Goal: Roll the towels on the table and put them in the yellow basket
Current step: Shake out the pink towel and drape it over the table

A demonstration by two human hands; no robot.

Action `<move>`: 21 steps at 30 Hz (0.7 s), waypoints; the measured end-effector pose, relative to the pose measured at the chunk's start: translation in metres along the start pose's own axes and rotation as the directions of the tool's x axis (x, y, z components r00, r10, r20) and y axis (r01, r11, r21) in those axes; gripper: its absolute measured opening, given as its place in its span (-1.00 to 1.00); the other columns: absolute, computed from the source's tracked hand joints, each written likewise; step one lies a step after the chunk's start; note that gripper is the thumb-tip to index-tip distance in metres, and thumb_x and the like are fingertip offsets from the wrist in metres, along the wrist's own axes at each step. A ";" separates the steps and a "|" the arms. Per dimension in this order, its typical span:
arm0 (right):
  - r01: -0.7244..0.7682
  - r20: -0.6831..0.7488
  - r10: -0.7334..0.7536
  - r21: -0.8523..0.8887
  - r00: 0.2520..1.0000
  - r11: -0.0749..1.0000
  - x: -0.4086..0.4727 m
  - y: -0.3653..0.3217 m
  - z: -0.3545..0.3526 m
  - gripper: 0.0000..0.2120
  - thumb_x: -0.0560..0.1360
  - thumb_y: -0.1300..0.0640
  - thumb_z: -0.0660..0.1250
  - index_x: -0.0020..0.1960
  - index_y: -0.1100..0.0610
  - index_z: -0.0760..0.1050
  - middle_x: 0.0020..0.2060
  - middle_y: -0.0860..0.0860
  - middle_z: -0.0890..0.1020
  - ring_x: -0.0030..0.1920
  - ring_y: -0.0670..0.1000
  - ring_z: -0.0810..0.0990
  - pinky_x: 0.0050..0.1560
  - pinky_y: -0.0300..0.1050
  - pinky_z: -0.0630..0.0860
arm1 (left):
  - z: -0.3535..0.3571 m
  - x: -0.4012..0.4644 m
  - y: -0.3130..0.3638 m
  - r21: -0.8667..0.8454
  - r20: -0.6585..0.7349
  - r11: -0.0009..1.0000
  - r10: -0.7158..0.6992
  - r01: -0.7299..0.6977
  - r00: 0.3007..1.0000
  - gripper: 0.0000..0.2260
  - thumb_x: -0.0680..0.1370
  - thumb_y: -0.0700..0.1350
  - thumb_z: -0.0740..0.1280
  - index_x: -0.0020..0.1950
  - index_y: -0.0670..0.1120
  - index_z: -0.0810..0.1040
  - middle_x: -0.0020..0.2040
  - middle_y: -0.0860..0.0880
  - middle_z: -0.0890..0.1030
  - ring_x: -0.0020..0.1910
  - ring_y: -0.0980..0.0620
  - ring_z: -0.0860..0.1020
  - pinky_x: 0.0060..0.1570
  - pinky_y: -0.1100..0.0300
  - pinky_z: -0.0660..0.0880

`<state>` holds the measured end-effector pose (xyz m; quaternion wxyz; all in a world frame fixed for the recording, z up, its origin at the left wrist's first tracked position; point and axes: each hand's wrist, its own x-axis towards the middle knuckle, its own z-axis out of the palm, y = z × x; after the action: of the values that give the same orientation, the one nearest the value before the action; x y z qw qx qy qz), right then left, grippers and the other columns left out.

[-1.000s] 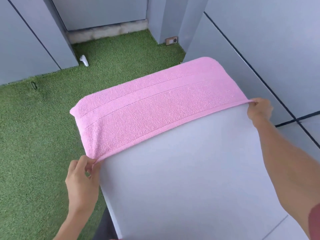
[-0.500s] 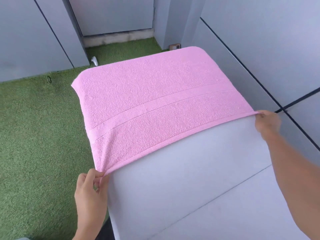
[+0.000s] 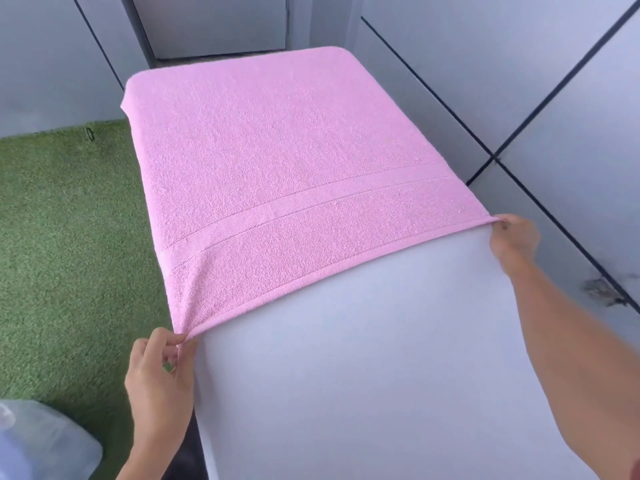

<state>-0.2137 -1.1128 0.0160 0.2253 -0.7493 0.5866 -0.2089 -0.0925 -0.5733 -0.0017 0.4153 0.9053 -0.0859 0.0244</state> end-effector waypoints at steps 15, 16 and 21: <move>0.010 0.013 -0.009 -0.060 1.000 0.998 -0.102 0.179 -0.126 -0.70 0.54 0.23 0.15 0.16 0.18 0.59 0.07 0.22 0.64 0.07 0.25 0.59 -0.05 0.02 0.46 | -0.034 -0.249 0.016 -0.008 -0.021 0.994 -0.107 0.107 0.994 -0.83 0.48 -0.27 0.41 -0.21 -0.10 0.45 -0.27 -0.06 0.45 -0.23 0.21 0.43 -0.24 0.40 0.32; 0.008 0.025 -0.007 -0.051 1.000 0.999 -0.108 0.192 -0.134 -0.70 0.54 0.22 0.15 0.15 0.17 0.59 0.07 0.21 0.64 0.06 0.24 0.59 -0.07 0.01 0.45 | -0.036 -0.266 0.017 -0.012 -0.027 0.994 -0.107 0.107 0.994 -0.82 0.48 -0.27 0.41 -0.21 -0.09 0.45 -0.29 -0.05 0.45 -0.24 0.19 0.41 -0.25 0.35 0.31; 0.026 0.056 -0.024 -0.030 0.998 0.999 -0.139 0.246 -0.177 -0.72 0.54 0.23 0.17 0.12 0.16 0.61 0.05 0.20 0.64 0.04 0.24 0.59 -0.03 0.03 0.48 | -0.048 -0.357 0.027 -0.035 -0.045 0.990 -0.137 0.135 0.990 -0.81 0.50 -0.27 0.39 -0.22 -0.07 0.44 -0.28 -0.06 0.46 -0.25 0.19 0.40 -0.24 0.41 0.31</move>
<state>-0.5403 -1.0456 0.0094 0.2276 -0.7655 0.5738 -0.1818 -0.4468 -0.5056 0.0085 0.4322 0.9015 -0.0146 0.0162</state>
